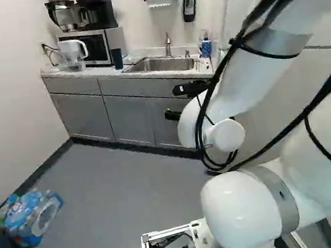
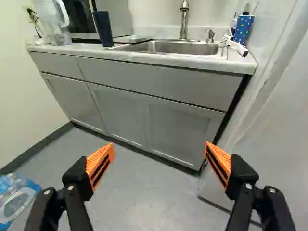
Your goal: Rinse the cup and place it in the tray
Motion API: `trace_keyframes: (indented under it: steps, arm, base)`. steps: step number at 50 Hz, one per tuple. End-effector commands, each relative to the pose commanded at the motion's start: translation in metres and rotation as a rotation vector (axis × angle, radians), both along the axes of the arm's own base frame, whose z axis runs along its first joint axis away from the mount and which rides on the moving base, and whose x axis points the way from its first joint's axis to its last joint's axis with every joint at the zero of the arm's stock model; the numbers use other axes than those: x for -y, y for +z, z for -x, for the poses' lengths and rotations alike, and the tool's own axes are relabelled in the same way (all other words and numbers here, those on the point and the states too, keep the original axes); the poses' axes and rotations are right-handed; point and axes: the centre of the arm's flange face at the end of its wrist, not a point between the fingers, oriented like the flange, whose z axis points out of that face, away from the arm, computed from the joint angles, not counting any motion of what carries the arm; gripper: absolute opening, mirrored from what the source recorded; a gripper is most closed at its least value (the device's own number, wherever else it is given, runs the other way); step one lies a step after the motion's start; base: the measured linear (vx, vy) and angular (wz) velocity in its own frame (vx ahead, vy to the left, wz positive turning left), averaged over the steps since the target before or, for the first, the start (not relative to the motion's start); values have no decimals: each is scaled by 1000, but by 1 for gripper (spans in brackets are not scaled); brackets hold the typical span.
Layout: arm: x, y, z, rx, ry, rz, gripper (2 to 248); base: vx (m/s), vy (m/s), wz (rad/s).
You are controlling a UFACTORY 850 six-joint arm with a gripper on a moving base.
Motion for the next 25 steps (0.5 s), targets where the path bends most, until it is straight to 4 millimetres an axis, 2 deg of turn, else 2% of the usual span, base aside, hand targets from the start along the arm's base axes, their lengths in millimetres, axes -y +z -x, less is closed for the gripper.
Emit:
trace_keyframes:
  steps: [13,25]
  arm:
    - [0,0,-1,0,0,0,247]
    - [-1,9,-19,14,2,0,247]
  base:
    - [0,0,0]
    - [0,0,0]
